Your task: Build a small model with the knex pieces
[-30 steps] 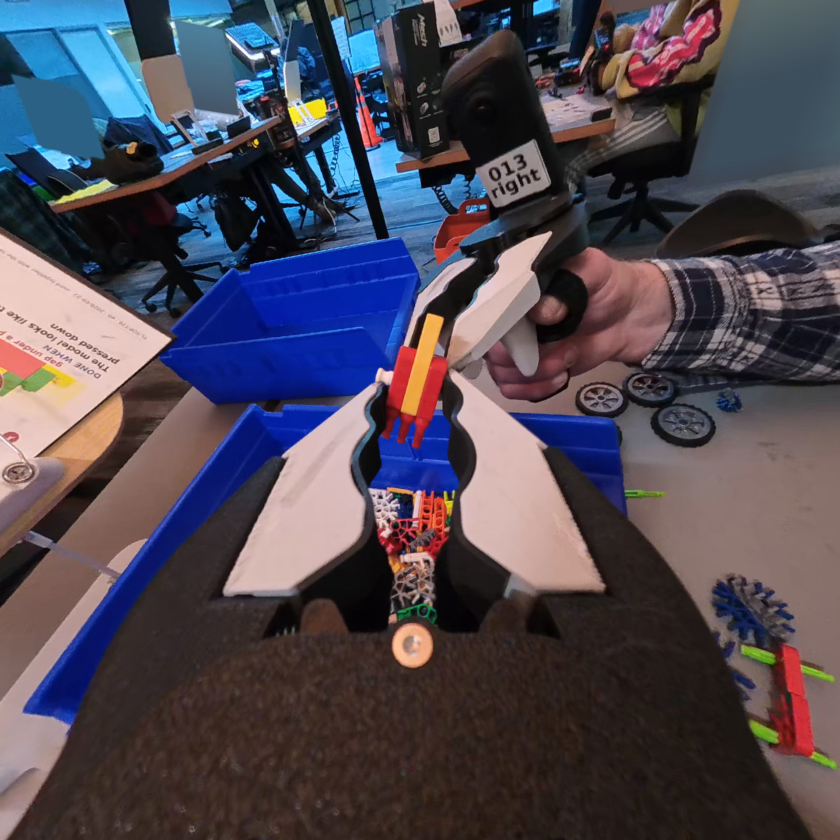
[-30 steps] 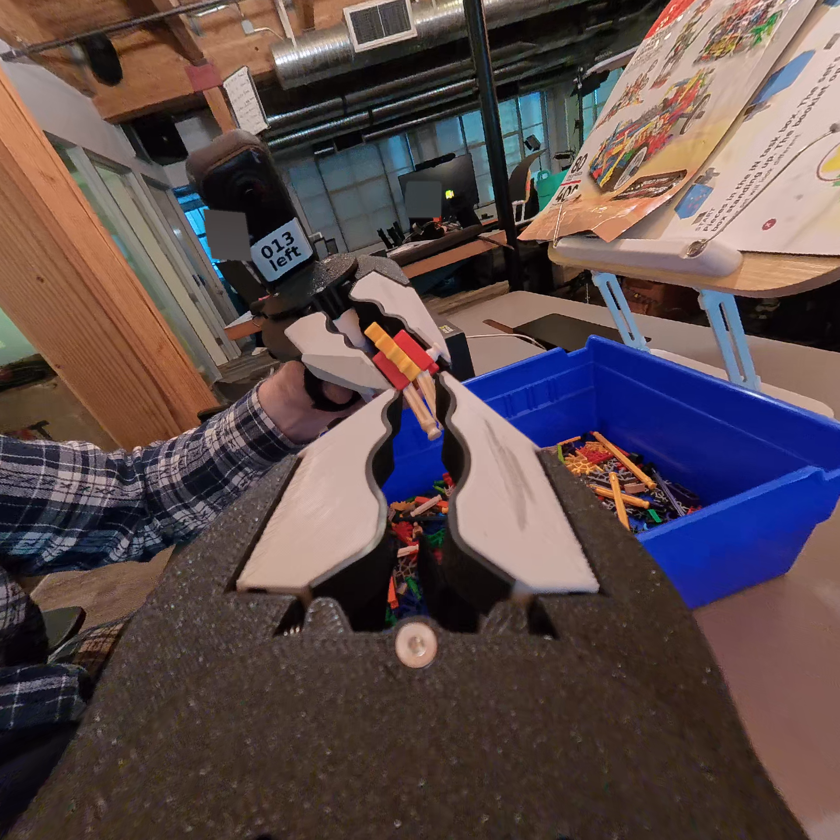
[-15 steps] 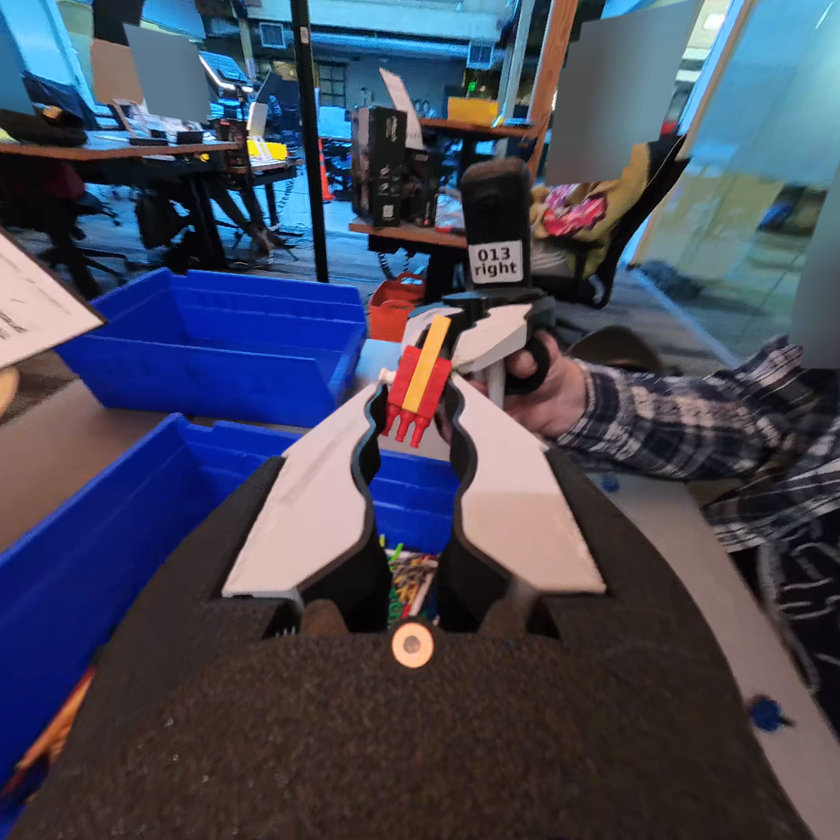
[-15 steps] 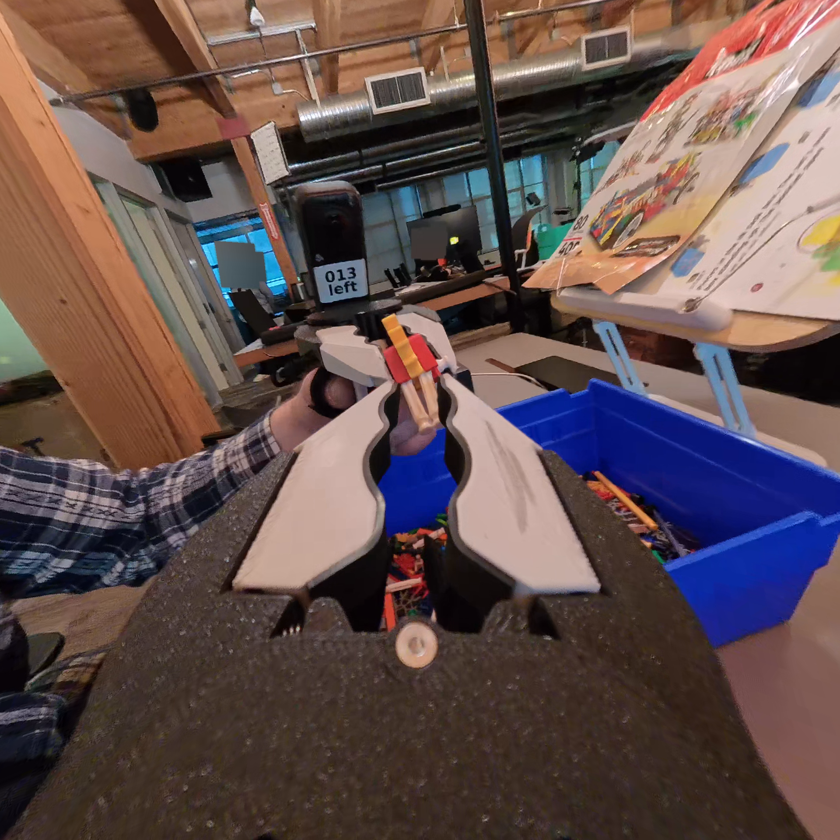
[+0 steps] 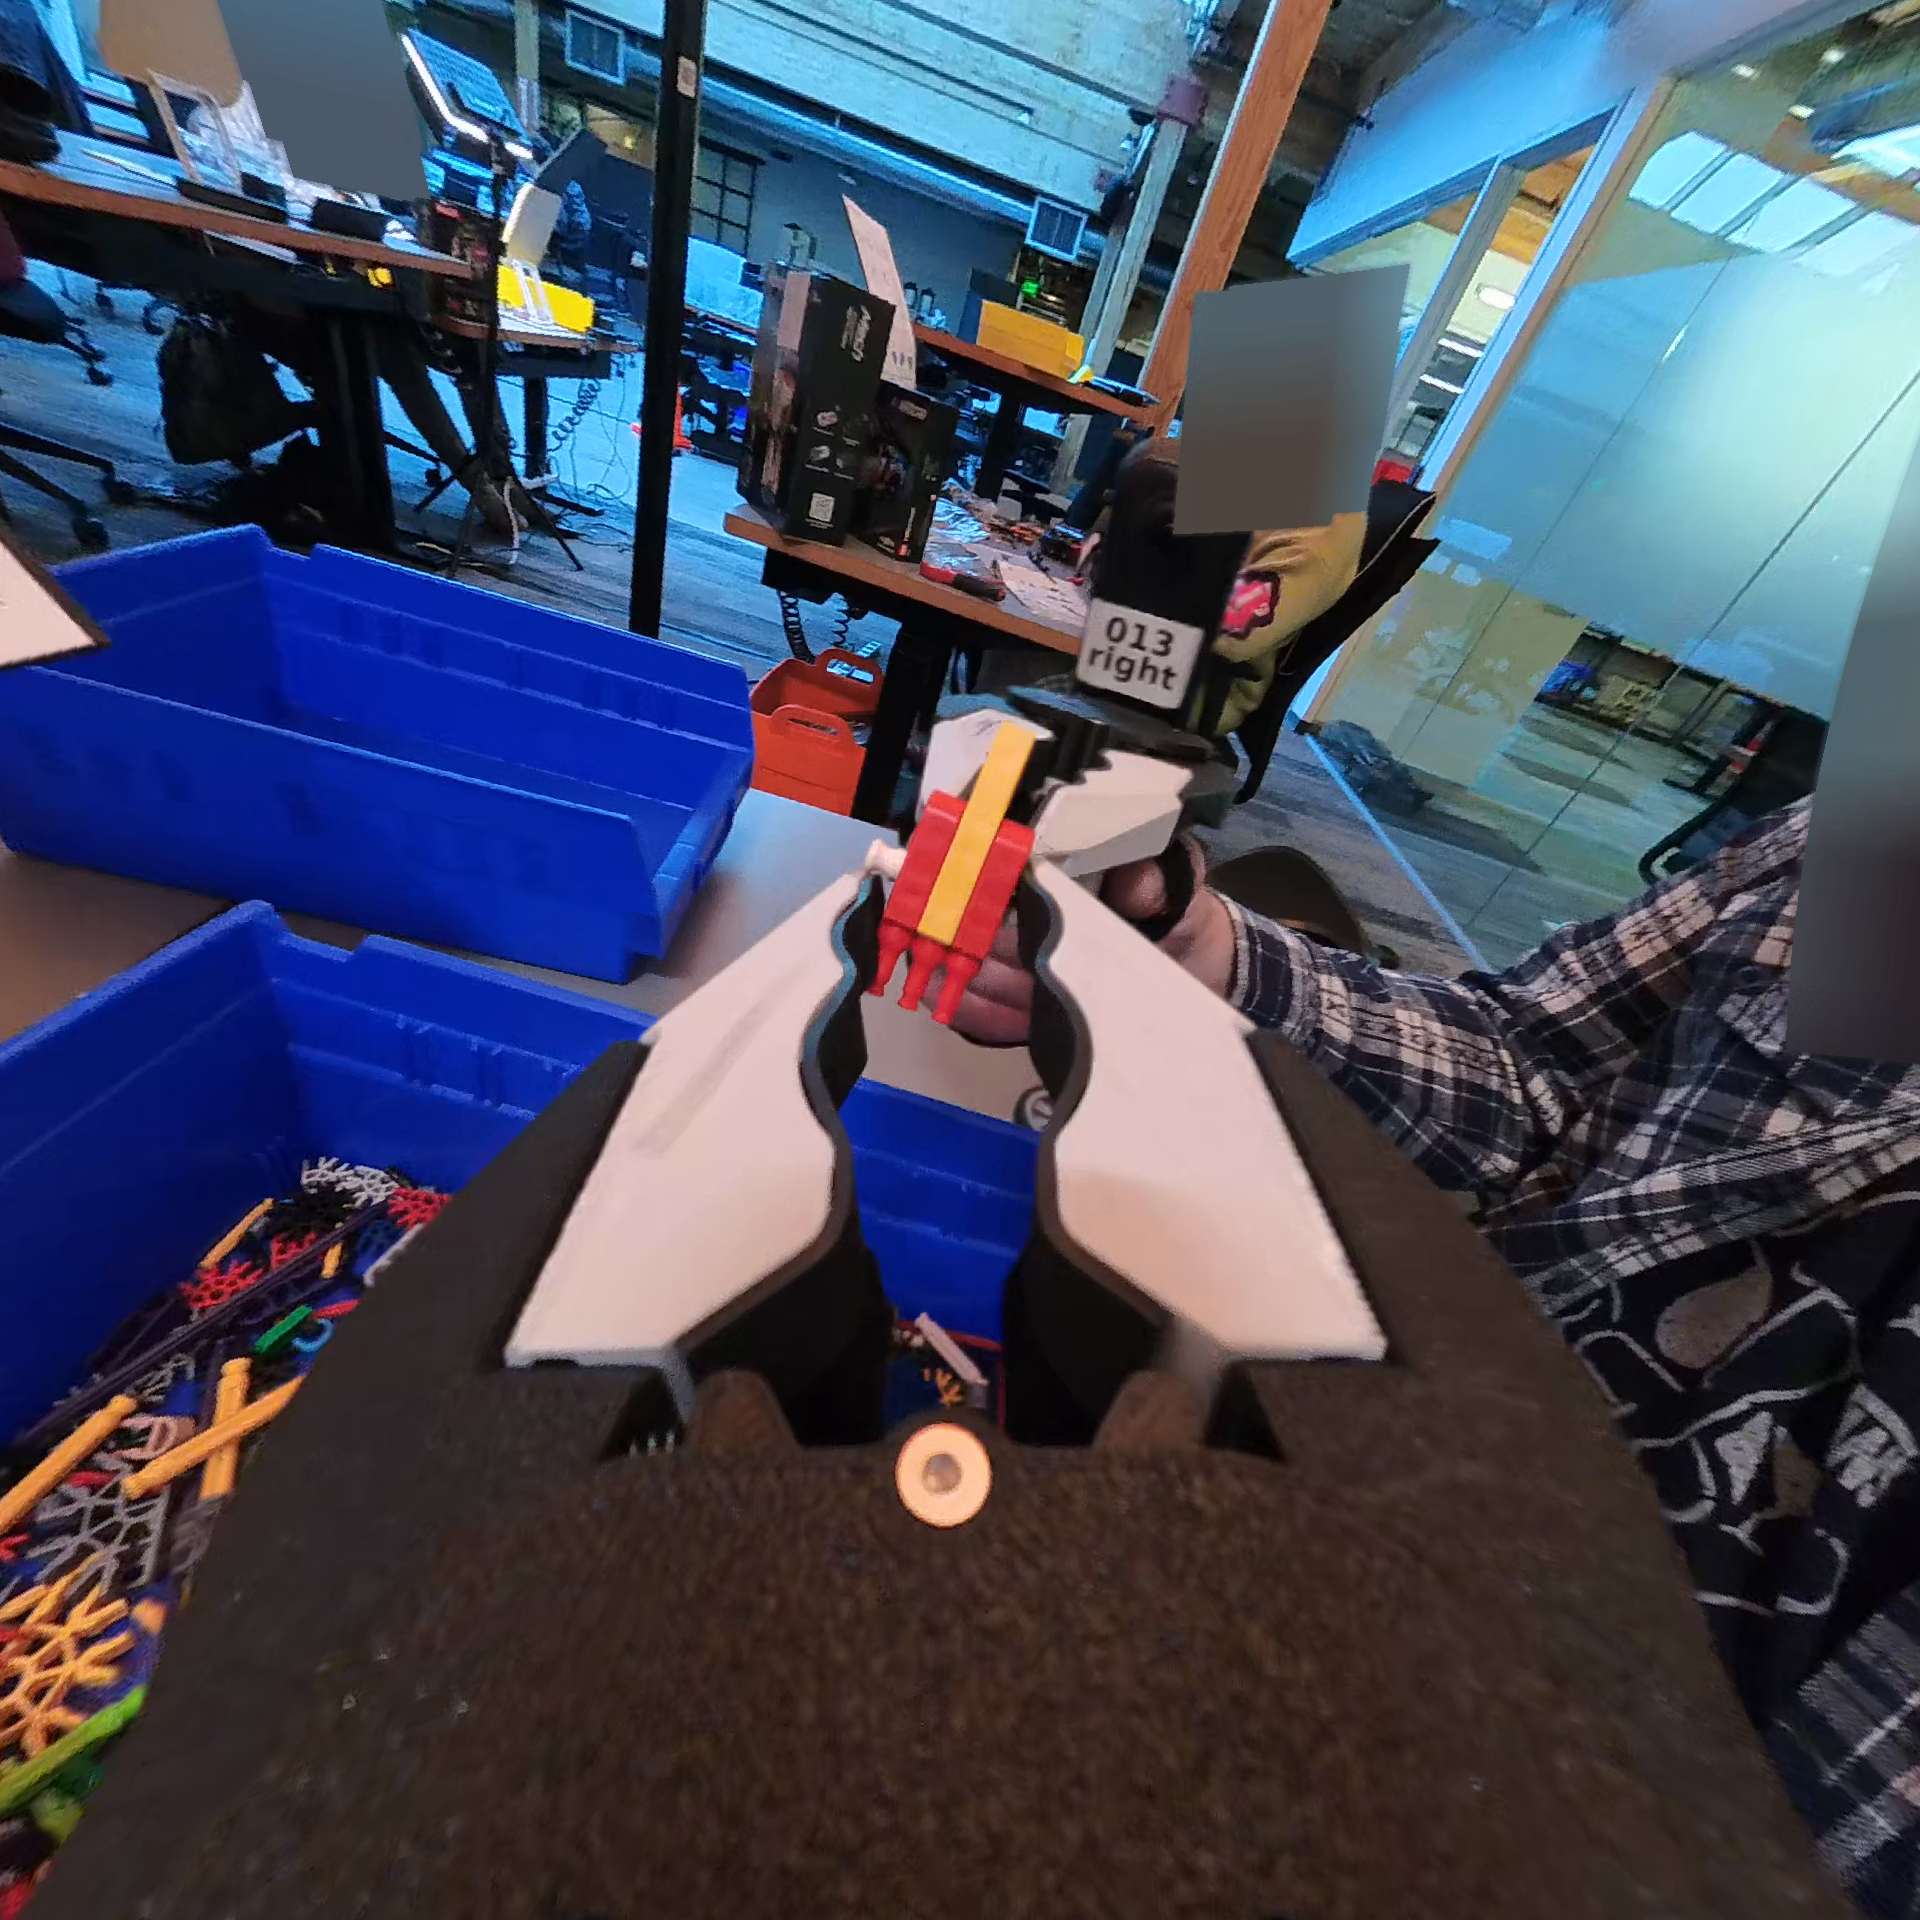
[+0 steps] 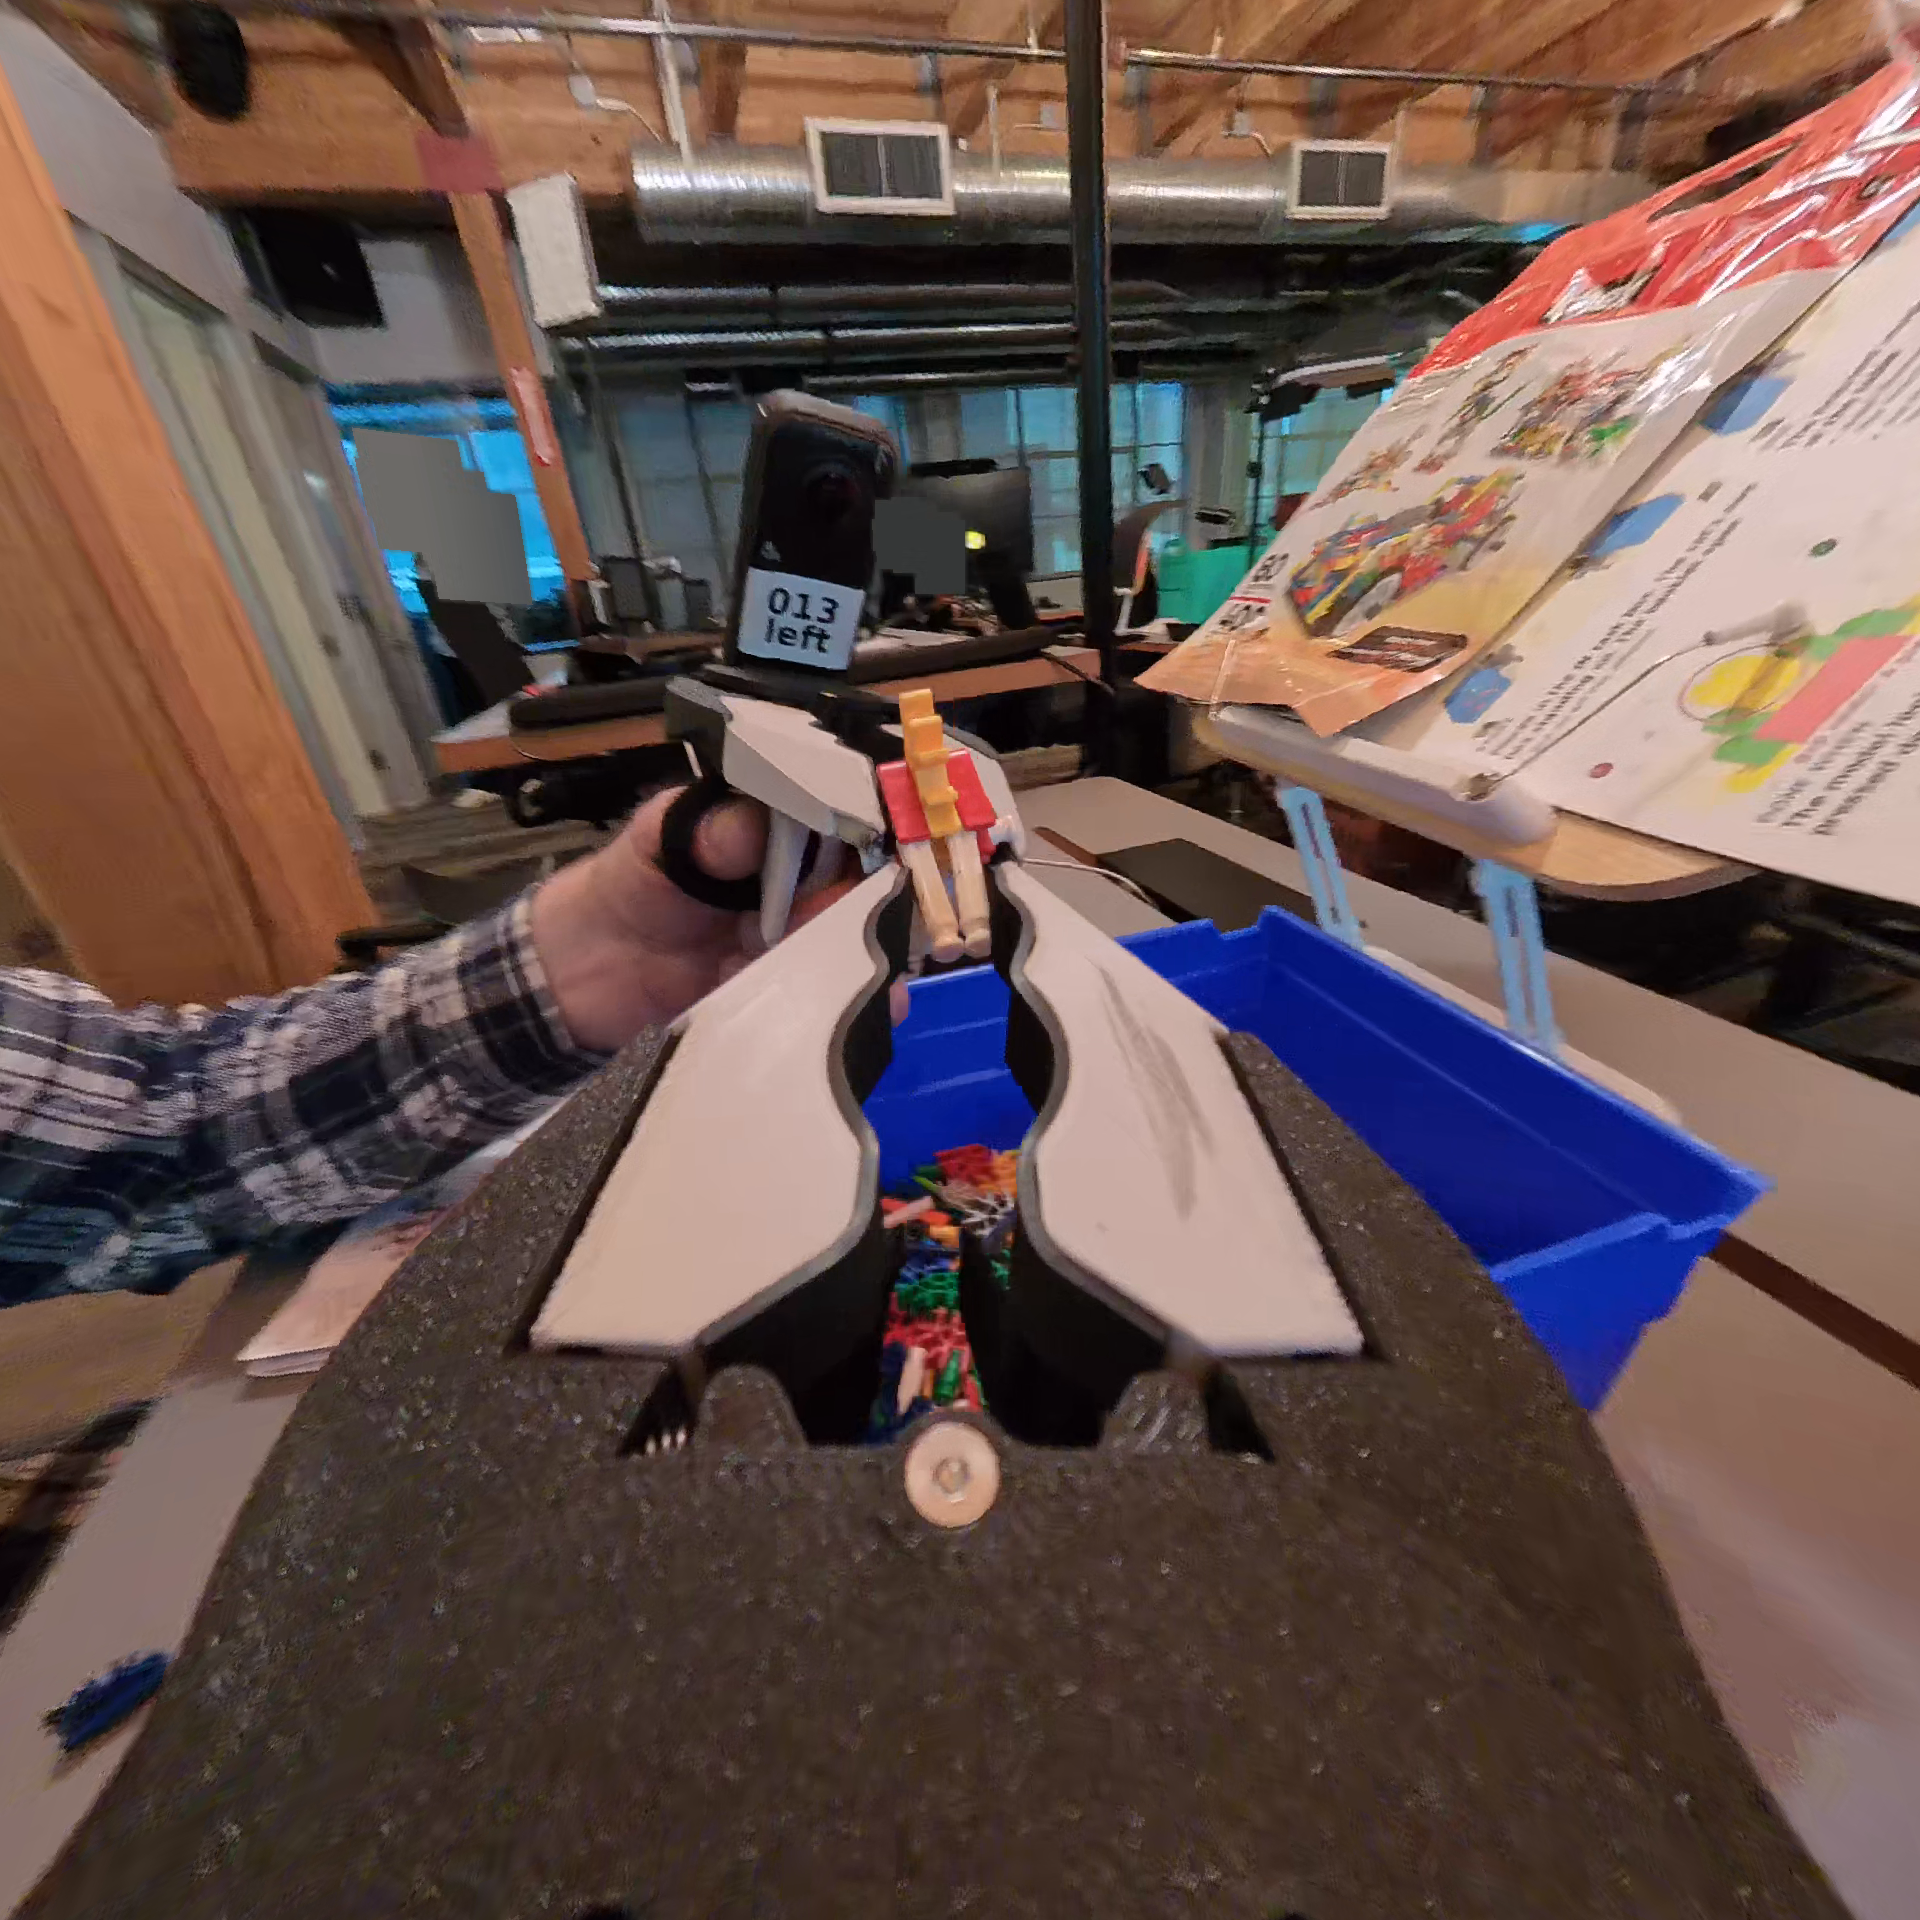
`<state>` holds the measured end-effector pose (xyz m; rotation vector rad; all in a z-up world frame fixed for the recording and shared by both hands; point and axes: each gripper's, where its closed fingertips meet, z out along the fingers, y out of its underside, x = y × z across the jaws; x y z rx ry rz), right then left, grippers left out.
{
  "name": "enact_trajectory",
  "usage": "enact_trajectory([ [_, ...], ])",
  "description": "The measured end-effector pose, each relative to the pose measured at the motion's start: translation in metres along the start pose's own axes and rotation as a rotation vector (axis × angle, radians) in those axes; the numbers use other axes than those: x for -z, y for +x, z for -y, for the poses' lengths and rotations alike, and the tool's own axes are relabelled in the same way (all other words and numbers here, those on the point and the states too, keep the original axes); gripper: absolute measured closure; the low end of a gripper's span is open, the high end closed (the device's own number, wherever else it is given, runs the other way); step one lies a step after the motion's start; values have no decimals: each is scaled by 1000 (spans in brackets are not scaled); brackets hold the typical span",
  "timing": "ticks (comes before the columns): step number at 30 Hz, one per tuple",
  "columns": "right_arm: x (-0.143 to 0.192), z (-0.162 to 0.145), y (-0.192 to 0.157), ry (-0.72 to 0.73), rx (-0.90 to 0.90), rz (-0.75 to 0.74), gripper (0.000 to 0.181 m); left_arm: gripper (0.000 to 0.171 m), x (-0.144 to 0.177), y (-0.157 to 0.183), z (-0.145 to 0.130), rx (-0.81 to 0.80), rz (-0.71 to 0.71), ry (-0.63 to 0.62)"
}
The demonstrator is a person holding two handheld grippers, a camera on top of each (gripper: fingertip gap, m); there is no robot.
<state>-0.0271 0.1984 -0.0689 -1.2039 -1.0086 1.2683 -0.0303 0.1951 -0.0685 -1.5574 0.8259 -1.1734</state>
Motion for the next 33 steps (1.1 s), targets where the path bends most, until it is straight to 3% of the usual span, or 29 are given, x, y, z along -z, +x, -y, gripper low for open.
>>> enact_trajectory([
  [5, 5, 12, -24, 72, -30, 163, 169, 148, 2, 27, 3, 2, -172, 27],
  [12, 11, 21, -47, 121, -47, 301, 167, 149, 6, 49, 5, -101, -242, 20],
  [14, 10, 20, -44, 113, -57, 285, 158, 149, 8, 49, 11, -118, -229, 47],
  [18, 9, 18, -40, 111, -61, 268, 156, 148, 12, 47, 11, -143, -204, 30],
  [27, 16, 29, -36, 181, -115, 285, 161, 148, 14, 47, 13, -138, -220, 48],
  [33, 11, 22, -36, 137, -74, 259, 162, 148, 10, 46, 8, -138, -211, 24],
])
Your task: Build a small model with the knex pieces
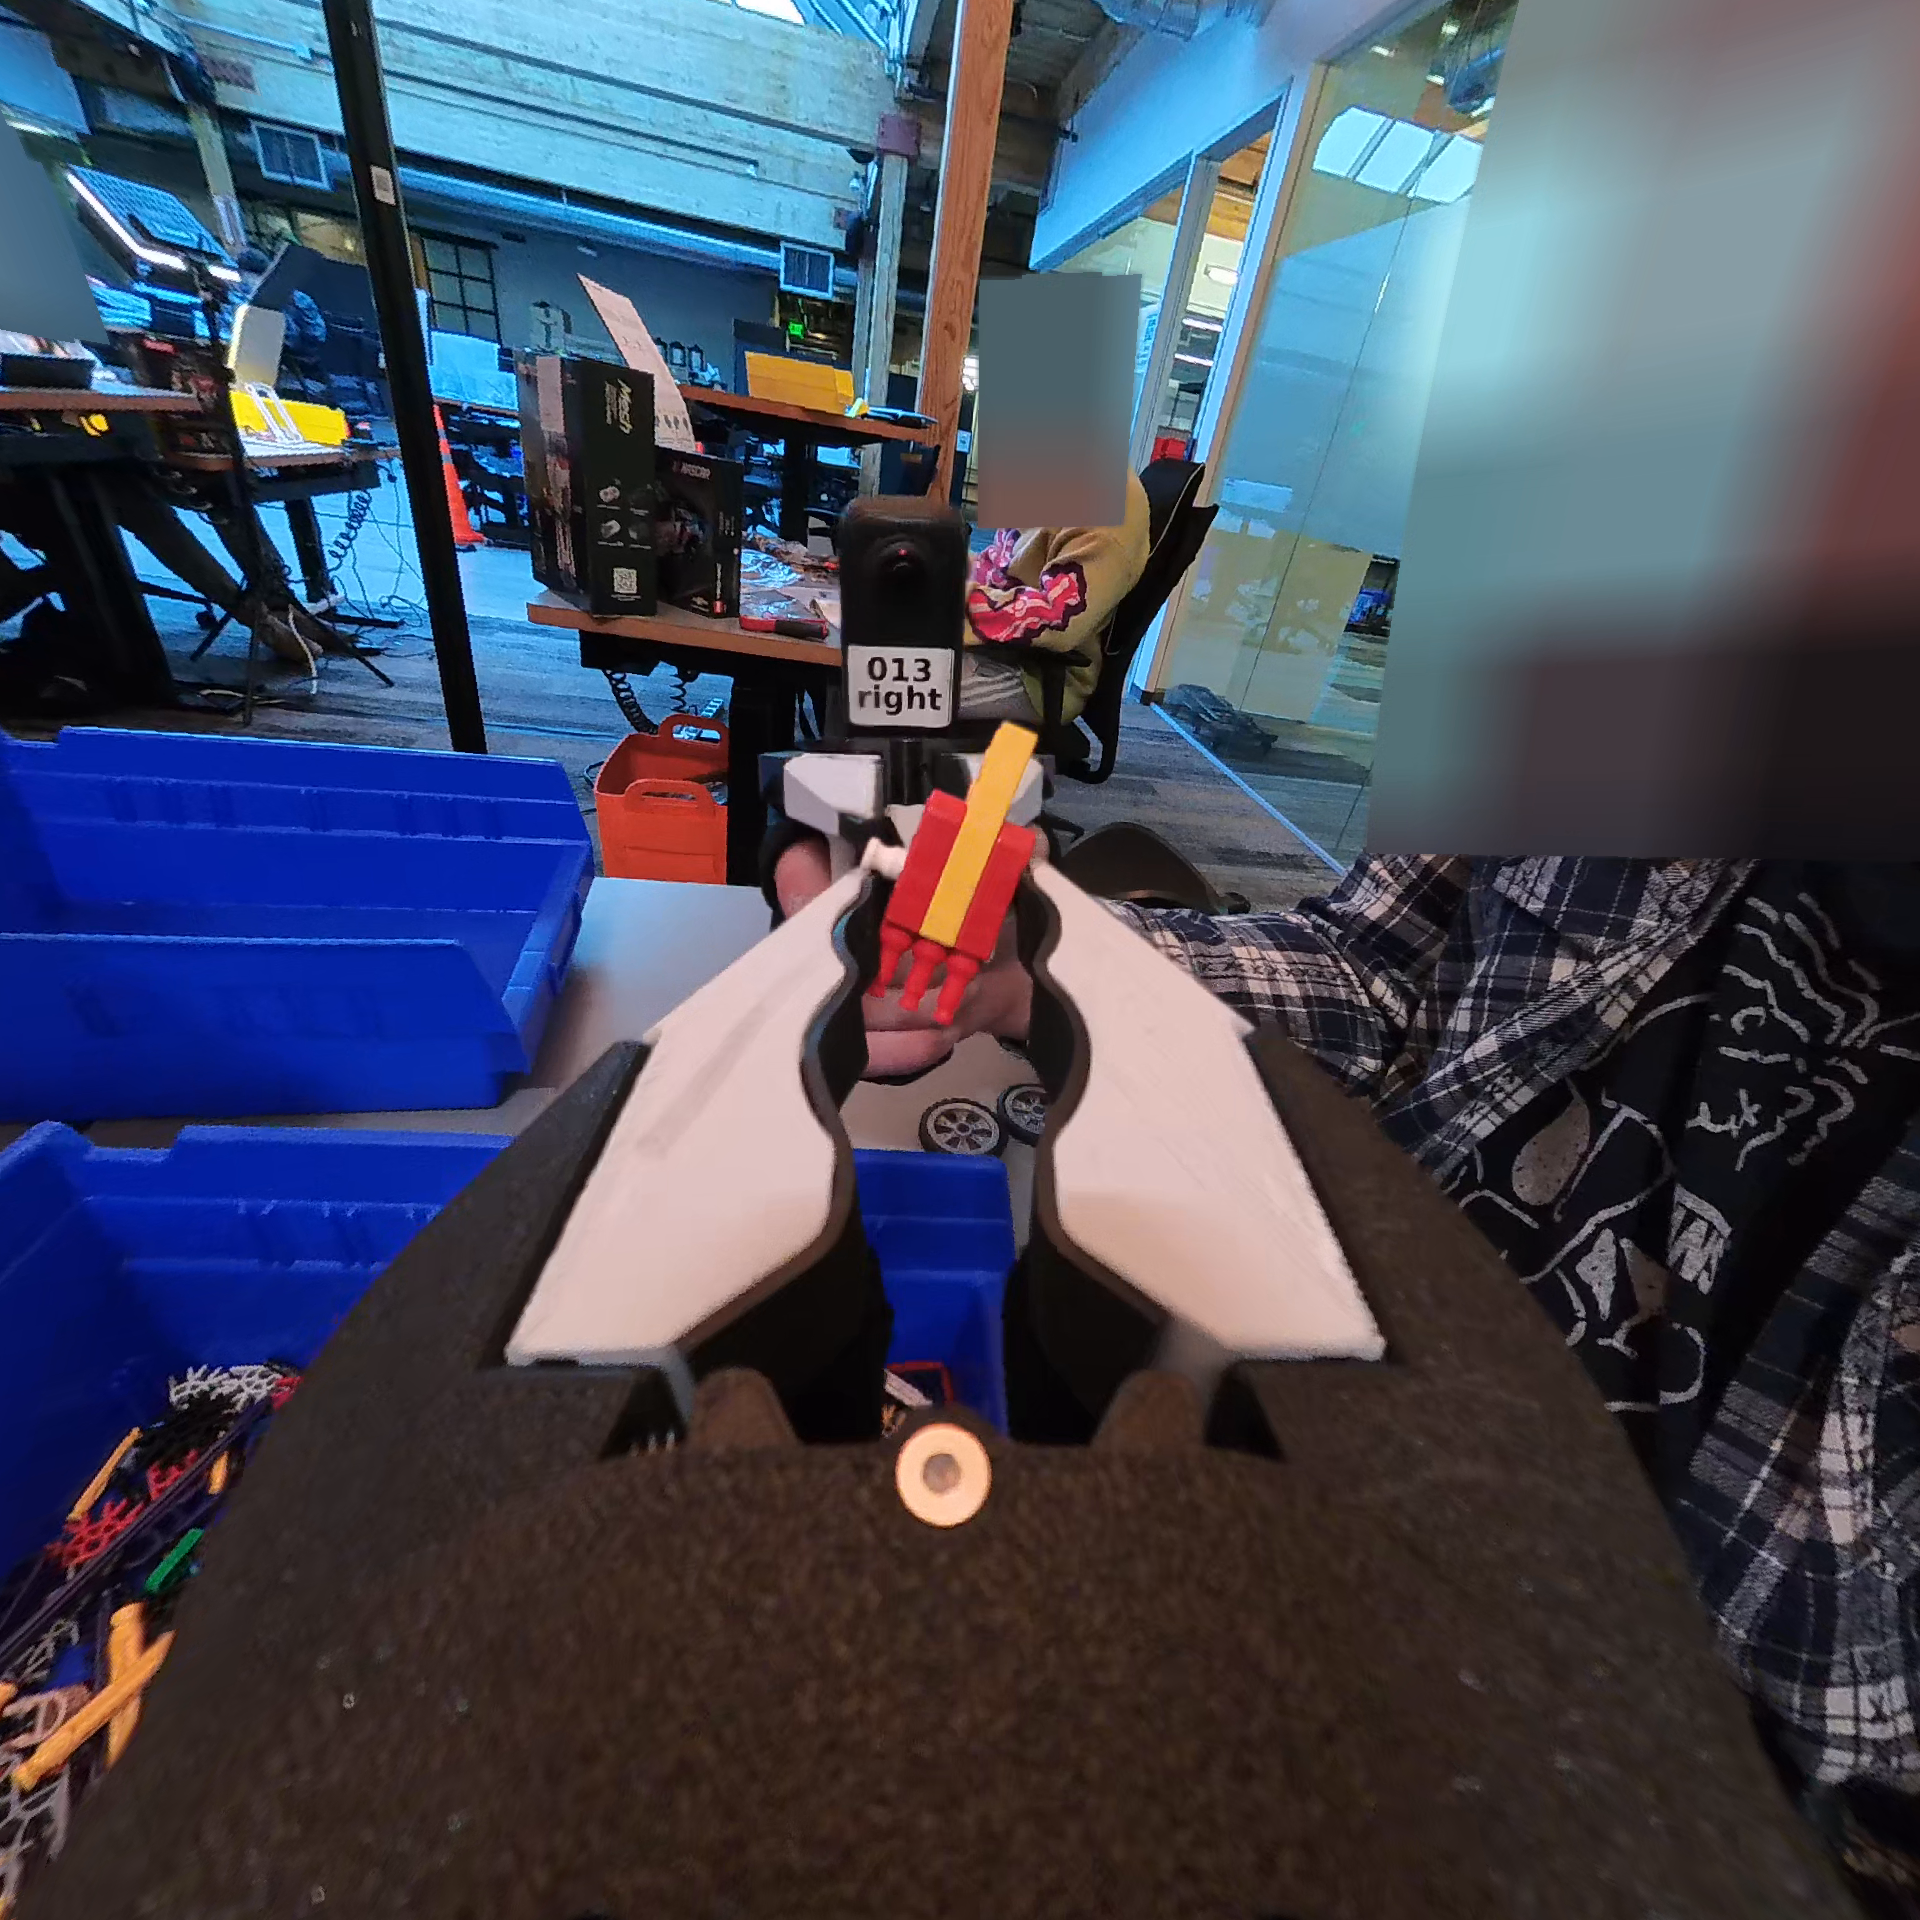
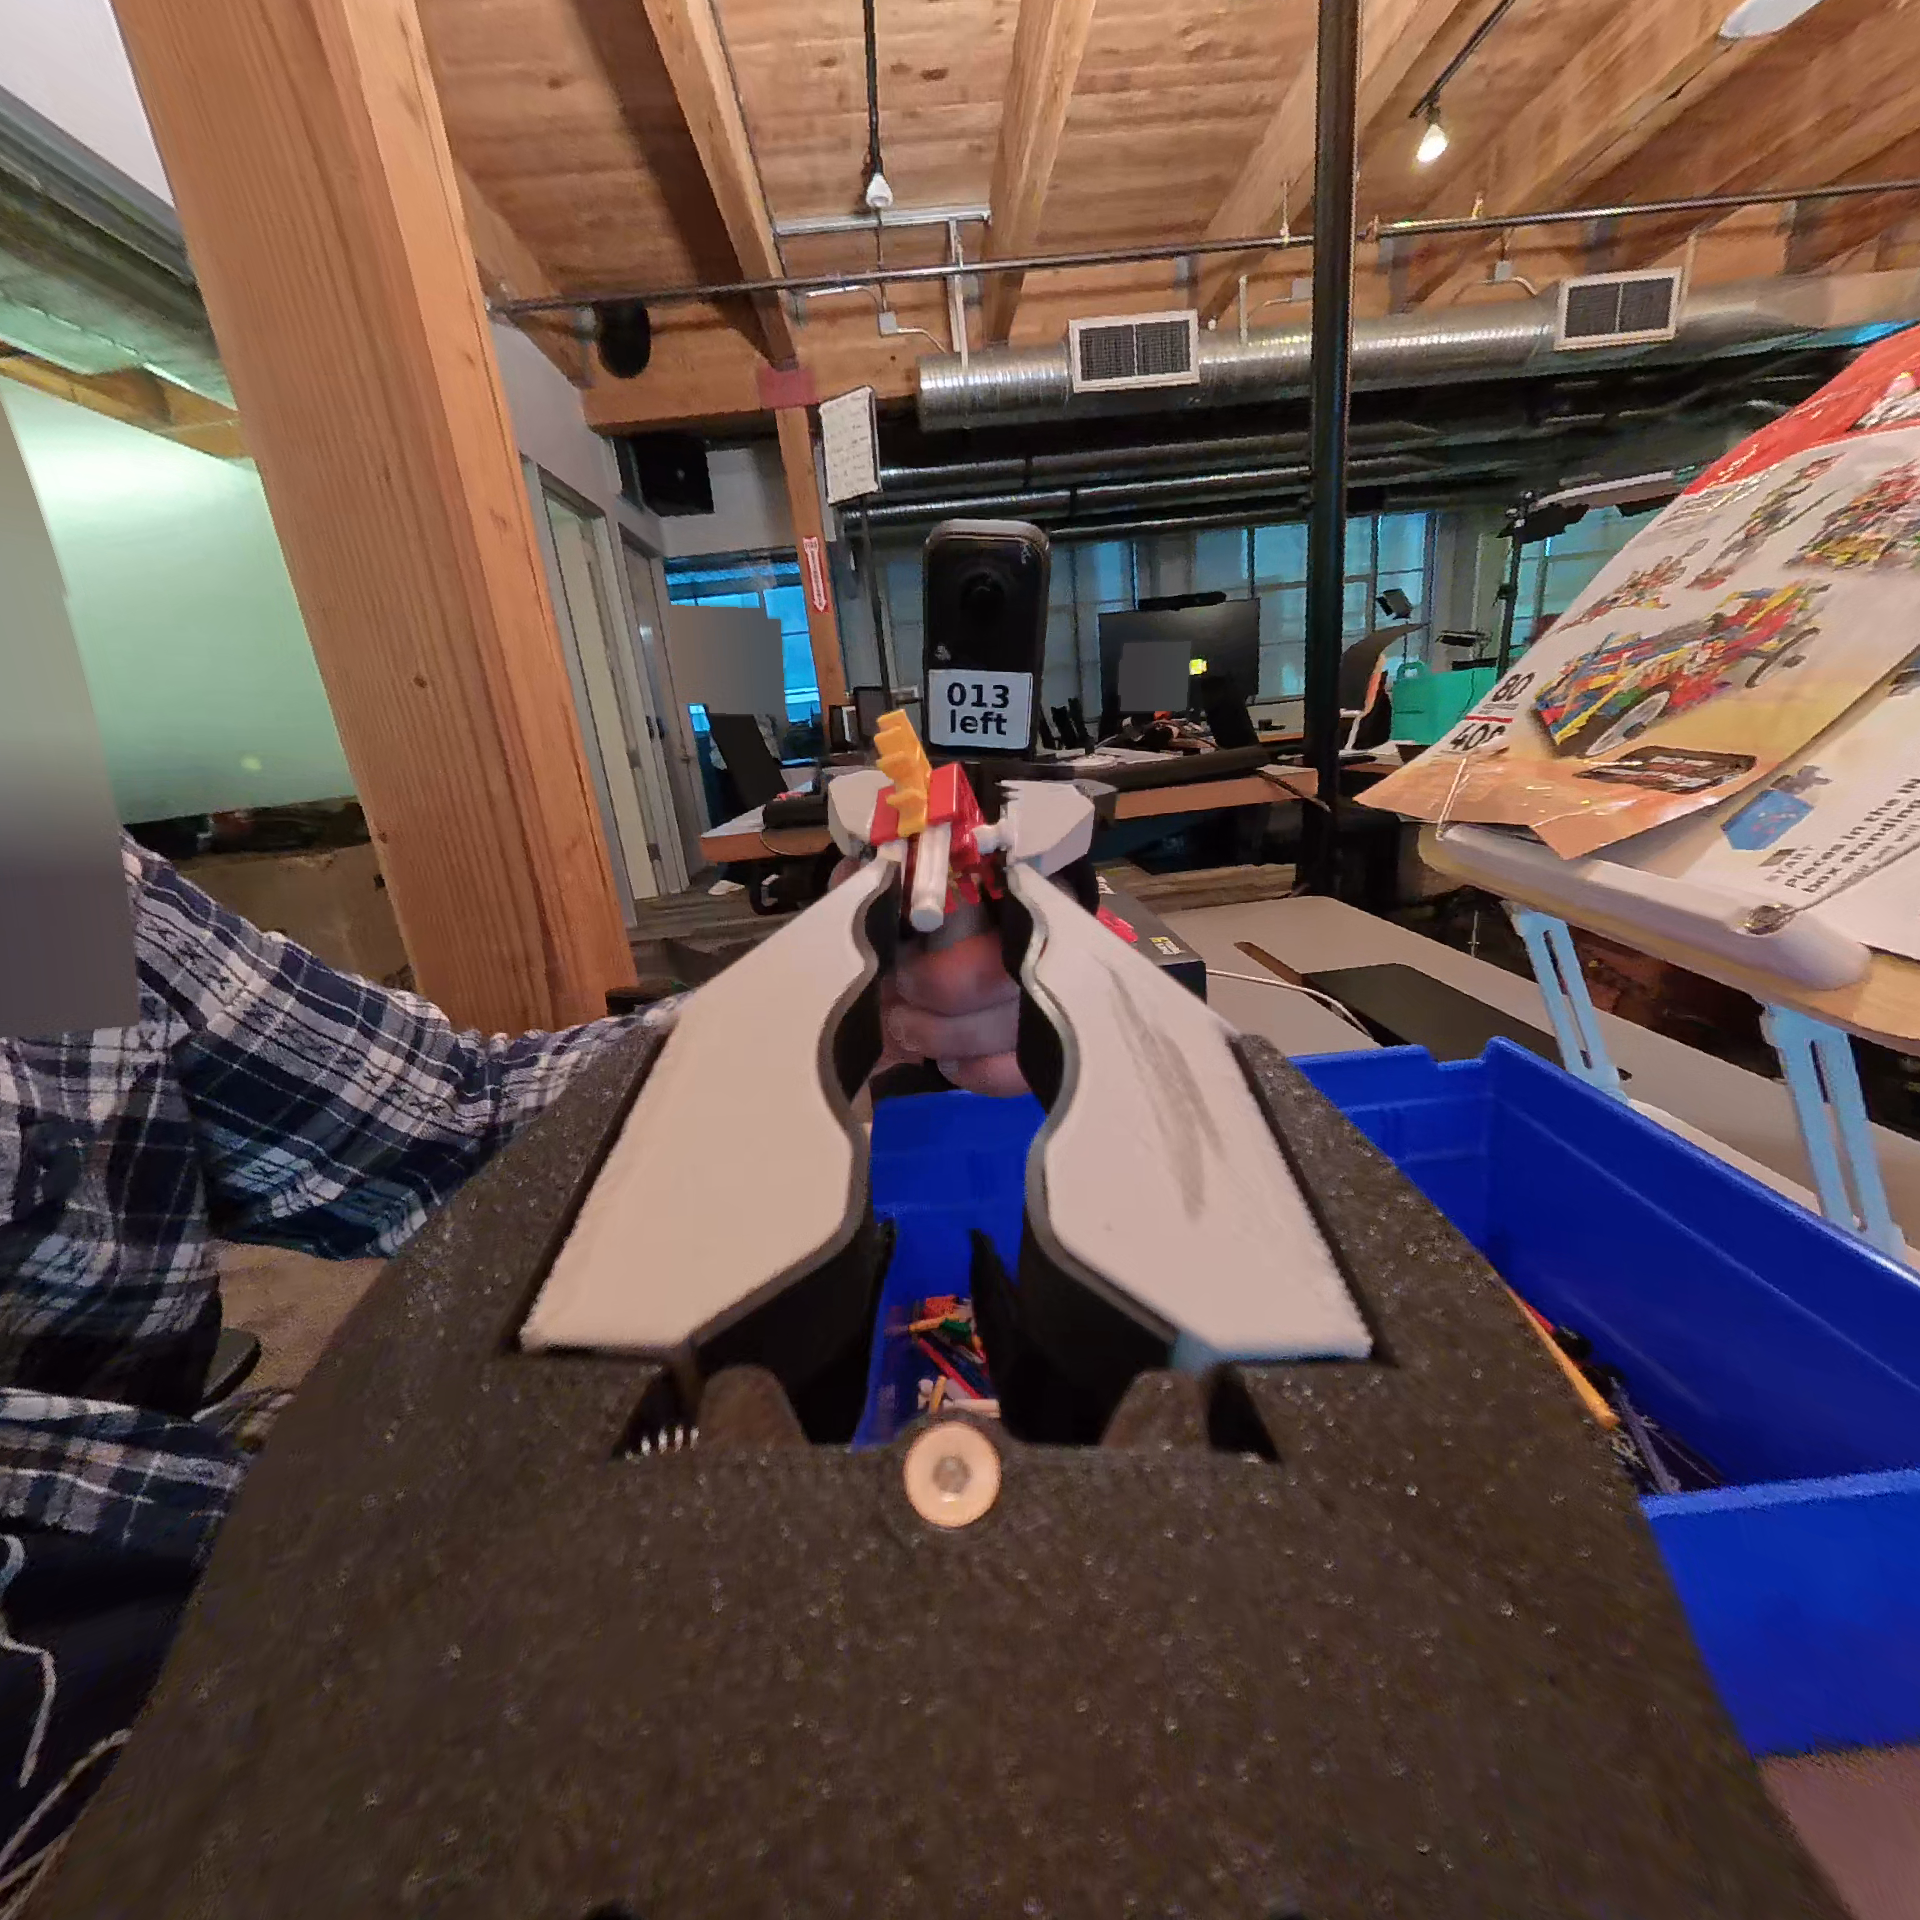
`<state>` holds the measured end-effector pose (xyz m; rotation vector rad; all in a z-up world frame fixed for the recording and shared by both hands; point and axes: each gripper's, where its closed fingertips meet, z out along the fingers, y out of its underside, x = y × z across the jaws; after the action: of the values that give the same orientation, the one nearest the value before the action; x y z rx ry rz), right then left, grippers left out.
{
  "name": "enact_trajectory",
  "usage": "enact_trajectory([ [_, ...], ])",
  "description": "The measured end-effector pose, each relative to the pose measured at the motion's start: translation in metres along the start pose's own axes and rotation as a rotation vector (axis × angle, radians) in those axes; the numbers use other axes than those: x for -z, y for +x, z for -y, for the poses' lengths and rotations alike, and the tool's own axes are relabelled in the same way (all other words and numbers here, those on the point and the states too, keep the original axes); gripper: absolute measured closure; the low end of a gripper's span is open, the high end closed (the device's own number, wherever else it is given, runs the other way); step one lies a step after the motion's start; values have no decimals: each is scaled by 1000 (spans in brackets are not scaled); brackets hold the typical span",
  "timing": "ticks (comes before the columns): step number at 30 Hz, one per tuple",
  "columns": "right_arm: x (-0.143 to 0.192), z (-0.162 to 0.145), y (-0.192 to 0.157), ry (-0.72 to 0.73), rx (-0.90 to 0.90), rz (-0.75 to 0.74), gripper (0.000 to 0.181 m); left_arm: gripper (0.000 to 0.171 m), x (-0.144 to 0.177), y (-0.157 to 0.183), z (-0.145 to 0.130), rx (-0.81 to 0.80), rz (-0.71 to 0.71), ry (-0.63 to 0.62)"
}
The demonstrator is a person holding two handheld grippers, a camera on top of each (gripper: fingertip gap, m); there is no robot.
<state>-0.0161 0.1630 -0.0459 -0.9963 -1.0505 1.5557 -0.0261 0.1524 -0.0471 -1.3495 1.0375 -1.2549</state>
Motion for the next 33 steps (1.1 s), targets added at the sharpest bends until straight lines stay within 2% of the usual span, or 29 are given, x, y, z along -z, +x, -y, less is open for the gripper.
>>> enact_trajectory([
  [4, -1, -3, 0, -32, 48, -24, 169, 148, -4, 0, -2, -14, 4, 1],
  [11, 2, -6, -2, -60, 64, -10, 167, 148, -6, 1, -6, -36, 7, -27],
  [16, 6, -2, -2, -44, 64, -2, 168, 148, -1, 1, 1, -9, -13, 20],
  [25, 6, -6, -3, -81, 100, -6, 170, 148, -1, 0, -1, -6, -10, 12],
  [33, 3, -16, 1, -142, 178, -57, 175, 149, 1, -4, -7, -15, 34, -53],
])
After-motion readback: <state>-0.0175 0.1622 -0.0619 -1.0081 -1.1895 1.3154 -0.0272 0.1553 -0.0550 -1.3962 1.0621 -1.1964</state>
